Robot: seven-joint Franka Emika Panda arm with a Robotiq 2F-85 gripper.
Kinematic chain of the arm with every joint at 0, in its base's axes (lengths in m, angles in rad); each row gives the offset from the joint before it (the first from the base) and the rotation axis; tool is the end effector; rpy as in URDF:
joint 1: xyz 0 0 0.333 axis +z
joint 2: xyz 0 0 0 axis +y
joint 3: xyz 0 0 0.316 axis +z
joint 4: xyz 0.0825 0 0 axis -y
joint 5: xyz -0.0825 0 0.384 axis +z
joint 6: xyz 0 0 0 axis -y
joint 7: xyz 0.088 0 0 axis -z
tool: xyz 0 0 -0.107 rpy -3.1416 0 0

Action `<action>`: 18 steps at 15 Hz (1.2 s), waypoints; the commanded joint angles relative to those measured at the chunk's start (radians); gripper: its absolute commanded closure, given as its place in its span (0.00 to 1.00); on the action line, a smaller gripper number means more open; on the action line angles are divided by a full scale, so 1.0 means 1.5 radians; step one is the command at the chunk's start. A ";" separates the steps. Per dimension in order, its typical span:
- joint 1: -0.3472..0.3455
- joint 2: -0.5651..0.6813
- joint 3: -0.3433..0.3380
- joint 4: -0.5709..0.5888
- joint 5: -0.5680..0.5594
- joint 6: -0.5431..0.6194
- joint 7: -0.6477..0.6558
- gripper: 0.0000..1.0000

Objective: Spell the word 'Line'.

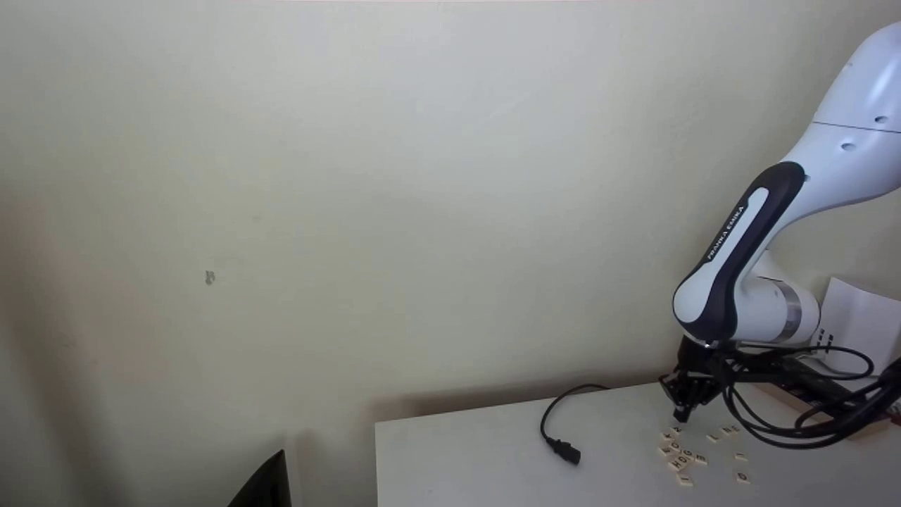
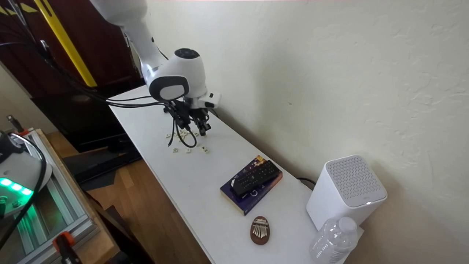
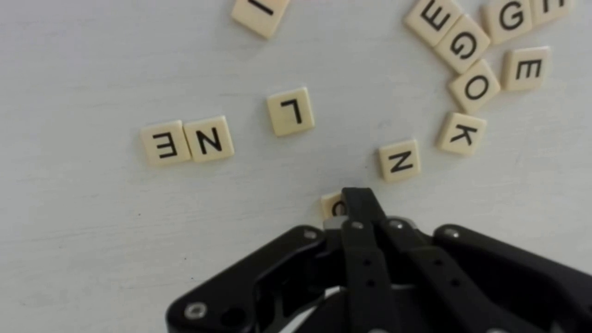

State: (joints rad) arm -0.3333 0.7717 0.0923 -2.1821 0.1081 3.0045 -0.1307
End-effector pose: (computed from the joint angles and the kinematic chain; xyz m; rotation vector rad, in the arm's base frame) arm 0.5100 -0.1280 0.0389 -3.0466 0.3747 -0.0991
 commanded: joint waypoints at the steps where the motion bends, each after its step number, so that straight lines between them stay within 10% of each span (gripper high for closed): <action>1: -0.014 -0.017 0.014 -0.028 0.001 0.015 -0.001 1.00; 18: -0.095 -0.137 0.060 -0.170 -0.018 0.055 -0.031 1.00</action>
State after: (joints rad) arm -0.4436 0.6343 0.1703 -2.3678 0.1084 3.1042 -0.1555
